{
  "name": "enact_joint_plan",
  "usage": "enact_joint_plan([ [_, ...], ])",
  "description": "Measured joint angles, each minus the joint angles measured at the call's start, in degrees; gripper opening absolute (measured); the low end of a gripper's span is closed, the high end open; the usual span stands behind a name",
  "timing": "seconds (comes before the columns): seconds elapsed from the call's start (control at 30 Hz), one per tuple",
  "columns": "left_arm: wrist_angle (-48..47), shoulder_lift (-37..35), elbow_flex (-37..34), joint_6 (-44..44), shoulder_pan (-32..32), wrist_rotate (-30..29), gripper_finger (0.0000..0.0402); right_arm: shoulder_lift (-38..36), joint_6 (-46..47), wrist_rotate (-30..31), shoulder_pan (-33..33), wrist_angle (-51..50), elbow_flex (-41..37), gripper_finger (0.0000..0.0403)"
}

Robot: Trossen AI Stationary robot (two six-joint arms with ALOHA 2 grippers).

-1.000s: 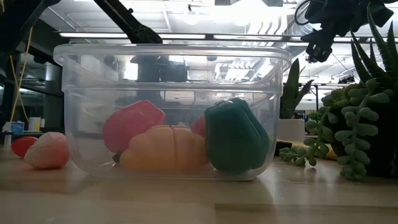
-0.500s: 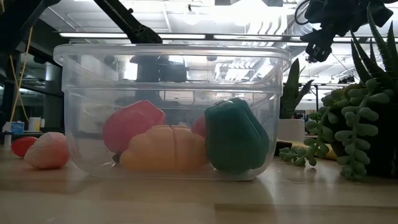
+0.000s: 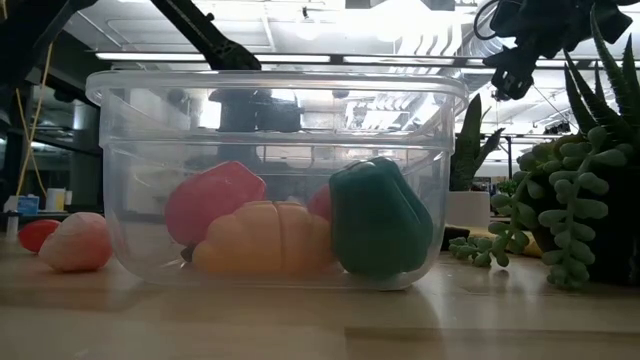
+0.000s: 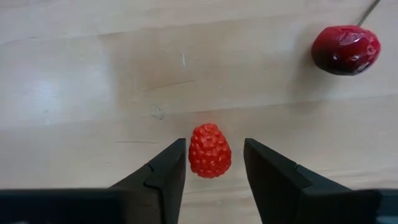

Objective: Pick and placing Produce into tupperware
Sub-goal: Put the raspberry into the transparent bin

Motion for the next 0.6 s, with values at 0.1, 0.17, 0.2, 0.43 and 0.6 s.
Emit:
enact_joint_plan([
  [0.1, 0.0, 0.0, 0.0, 0.0, 0.0, 0.5, 0.0129, 0.0, -0.2, 0.0, 0.0, 0.0, 0.0, 0.0171],
  [0.17, 0.0, 0.0, 0.0, 0.0, 0.0, 0.9, 0.0117, 0.0, -0.2, 0.0, 0.0, 0.0, 0.0, 0.0171],
  [0.2, 0.0, 0.0, 0.0, 0.0, 0.0, 1.1, 0.0111, 0.0, -0.2, 0.0, 0.0, 0.0, 0.0, 0.0171],
  [0.43, 0.0, 0.0, 0.0, 0.0, 0.0, 1.5, 0.0090, 0.0, -0.8, 0.0, 0.0, 0.0, 0.0, 0.0171],
  [0.6, 0.0, 0.0, 0.0, 1.0, 0.0, 2.0, 0.0095, 0.0, -1.0, 0.0, 0.0, 0.0, 0.0, 0.0171],
])
